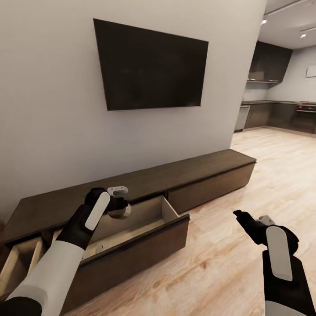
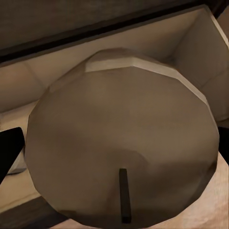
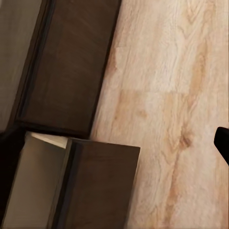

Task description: Place each of the two pumpkins and all three candles from the living room inside a cabinet in the living room (use any cabinet), then make sure every cabinet is closed, and position the cauldron so it is next to a table in the living room.

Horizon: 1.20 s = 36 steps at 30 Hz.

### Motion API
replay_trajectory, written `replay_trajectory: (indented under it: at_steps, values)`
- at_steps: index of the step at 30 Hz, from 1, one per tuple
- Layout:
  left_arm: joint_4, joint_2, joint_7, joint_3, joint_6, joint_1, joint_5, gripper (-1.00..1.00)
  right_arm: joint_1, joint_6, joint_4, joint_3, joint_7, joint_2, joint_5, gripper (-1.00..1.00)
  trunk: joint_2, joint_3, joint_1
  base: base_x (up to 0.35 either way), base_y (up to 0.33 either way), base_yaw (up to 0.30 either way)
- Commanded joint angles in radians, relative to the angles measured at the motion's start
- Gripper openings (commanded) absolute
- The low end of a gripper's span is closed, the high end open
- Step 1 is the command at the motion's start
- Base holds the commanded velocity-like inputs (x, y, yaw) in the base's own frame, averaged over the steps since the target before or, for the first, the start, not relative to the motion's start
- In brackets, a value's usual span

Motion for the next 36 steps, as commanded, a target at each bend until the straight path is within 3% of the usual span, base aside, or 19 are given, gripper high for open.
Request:
replay_trajectory:
  at_steps: [1, 4, 6, 13, 19, 22, 24, 25, 28, 29, 31, 32, 36]
  values:
    - [0.0, 0.001, 0.011, -0.003, 0.002, -0.001, 0.009, -1.0, -0.001, 0.003, -0.001, 0.003, -0.01, 0.0, -0.01, 1.0, 0.0, -0.001, 0.0, 0.111, -0.222, 0.282]
    - [0.0, 0.0, 0.012, -0.004, 0.002, -0.001, 0.009, -1.0, -0.001, 0.003, -0.001, 0.051, -0.012, 0.0, -0.008, 1.0, 0.0, -0.001, 0.0, 0.051, -0.106, 0.286]
    - [0.0, -0.001, 0.012, -0.005, 0.002, -0.001, 0.008, -1.0, -0.001, 0.003, -0.002, 0.104, -0.015, 0.0, -0.004, 1.0, 0.0, -0.001, 0.0, 0.015, -0.042, 0.288]
    - [-0.002, -0.001, 0.013, -0.005, 0.002, 0.011, 0.007, -1.0, -0.001, 0.002, -0.005, 0.215, -0.018, -0.001, 0.004, 1.0, 0.0, -0.001, 0.0, -0.124, -0.091, 0.289]
    - [-0.002, -0.001, 0.012, -0.005, 0.002, 0.012, 0.006, -1.0, -0.001, 0.005, -0.007, 0.264, -0.004, -0.005, 0.003, 1.0, 0.0, -0.001, 0.0, -0.066, -0.058, 0.258]
    - [-0.002, 0.0, 0.011, -0.005, 0.002, 0.013, 0.006, -1.0, -0.001, 0.015, -0.007, 0.291, 0.076, -0.012, 0.003, 1.0, 0.0, -0.001, 0.0, -0.013, -0.012, 0.099]
    - [-0.001, 0.0, 0.011, -0.005, 0.002, 0.013, 0.006, -1.0, 0.009, 0.035, -0.007, 0.324, 0.191, -0.051, 0.006, 1.0, 0.0, -0.001, 0.0, -0.005, -0.004, 0.037]
    - [-0.001, 0.0, 0.011, -0.005, 0.002, 0.013, 0.006, -1.0, 0.014, 0.039, -0.007, 0.337, 0.212, -0.067, 0.006, 1.0, 0.0, -0.001, 0.0, -0.003, -0.003, 0.023]
    - [-0.001, 0.0, 0.011, -0.005, 0.002, 0.013, 0.007, -1.0, 0.033, 0.045, -0.007, 0.424, 0.267, -0.154, 0.009, 1.0, 0.0, -0.001, 0.0, -0.002, -0.001, 0.011]
    - [-0.002, 0.0, 0.011, -0.005, 0.002, 0.013, 0.006, -1.0, 0.035, 0.044, -0.007, 0.444, 0.272, -0.166, 0.009, 1.0, 0.0, -0.001, 0.0, -0.001, -0.001, 0.006]
    - [-0.001, 0.001, 0.011, -0.005, 0.002, 0.013, 0.007, -1.0, 0.038, 0.044, -0.008, 0.513, 0.259, -0.189, 0.016, 1.0, 0.0, -0.001, 0.0, 0.0, 0.0, 0.003]
    - [-0.001, 0.001, 0.011, -0.005, 0.002, 0.013, 0.007, -1.0, 0.039, 0.044, -0.009, 0.56, 0.22, -0.197, 0.024, 1.0, 0.0, -0.001, 0.0, 0.015, 0.0, 0.002]
    - [-0.001, 0.0, 0.011, -0.005, 0.002, 0.013, 0.007, -1.0, 0.042, 0.043, -0.009, 0.665, 0.087, -0.21, 0.038, 1.0, 0.0, -0.001, 0.0, 0.045, 0.0, 0.001]
